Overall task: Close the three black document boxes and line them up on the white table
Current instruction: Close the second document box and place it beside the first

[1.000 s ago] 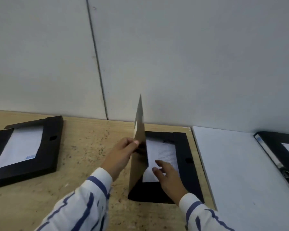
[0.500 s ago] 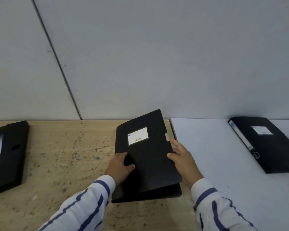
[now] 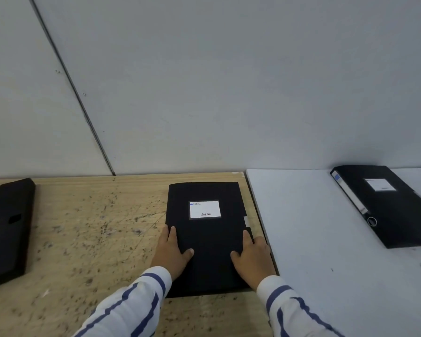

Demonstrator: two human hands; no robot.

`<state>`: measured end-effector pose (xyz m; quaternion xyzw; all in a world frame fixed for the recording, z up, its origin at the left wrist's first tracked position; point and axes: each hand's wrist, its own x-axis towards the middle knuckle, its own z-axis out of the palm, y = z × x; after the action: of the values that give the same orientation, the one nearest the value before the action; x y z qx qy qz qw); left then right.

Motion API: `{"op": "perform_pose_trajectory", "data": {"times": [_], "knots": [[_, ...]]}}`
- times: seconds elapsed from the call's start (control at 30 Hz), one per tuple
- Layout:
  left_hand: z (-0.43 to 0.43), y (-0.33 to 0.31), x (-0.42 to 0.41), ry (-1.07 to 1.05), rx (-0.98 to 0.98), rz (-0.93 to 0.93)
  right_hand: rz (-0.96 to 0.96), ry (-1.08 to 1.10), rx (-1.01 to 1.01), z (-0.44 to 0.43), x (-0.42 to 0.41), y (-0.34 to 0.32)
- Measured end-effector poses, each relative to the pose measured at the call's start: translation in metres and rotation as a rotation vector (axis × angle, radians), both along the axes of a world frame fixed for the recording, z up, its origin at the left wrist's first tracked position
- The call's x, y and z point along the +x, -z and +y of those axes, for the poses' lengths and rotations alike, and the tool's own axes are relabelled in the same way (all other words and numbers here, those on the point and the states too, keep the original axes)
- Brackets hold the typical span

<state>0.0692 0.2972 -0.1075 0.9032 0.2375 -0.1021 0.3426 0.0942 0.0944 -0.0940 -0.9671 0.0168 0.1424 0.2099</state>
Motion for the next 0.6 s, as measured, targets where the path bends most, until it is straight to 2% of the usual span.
{"op": "perform_pose_trajectory", "data": {"times": [0.1, 0.2, 0.37, 0.5, 0.6], "knots": [[0.005, 0.003, -0.004, 0.009, -0.007, 0.007, -0.005, -0.014, -0.069, 0.001, -0.004, 0.003], [0.011, 0.005, -0.014, 0.002, -0.064, -0.004, 0.043, -0.011, -0.020, 0.000, -0.008, 0.005], [0.012, 0.002, -0.031, -0.088, -0.229, -0.080, 0.126, 0.042, 0.164, -0.002, -0.014, 0.000], [0.013, 0.001, -0.034, -0.113, -0.294, -0.105, 0.110, 0.242, 0.431, -0.003, -0.028, -0.004], [0.013, 0.002, -0.034, -0.123, -0.323, -0.113, 0.143, 0.307, 0.531, -0.006, -0.033, -0.005]]}}
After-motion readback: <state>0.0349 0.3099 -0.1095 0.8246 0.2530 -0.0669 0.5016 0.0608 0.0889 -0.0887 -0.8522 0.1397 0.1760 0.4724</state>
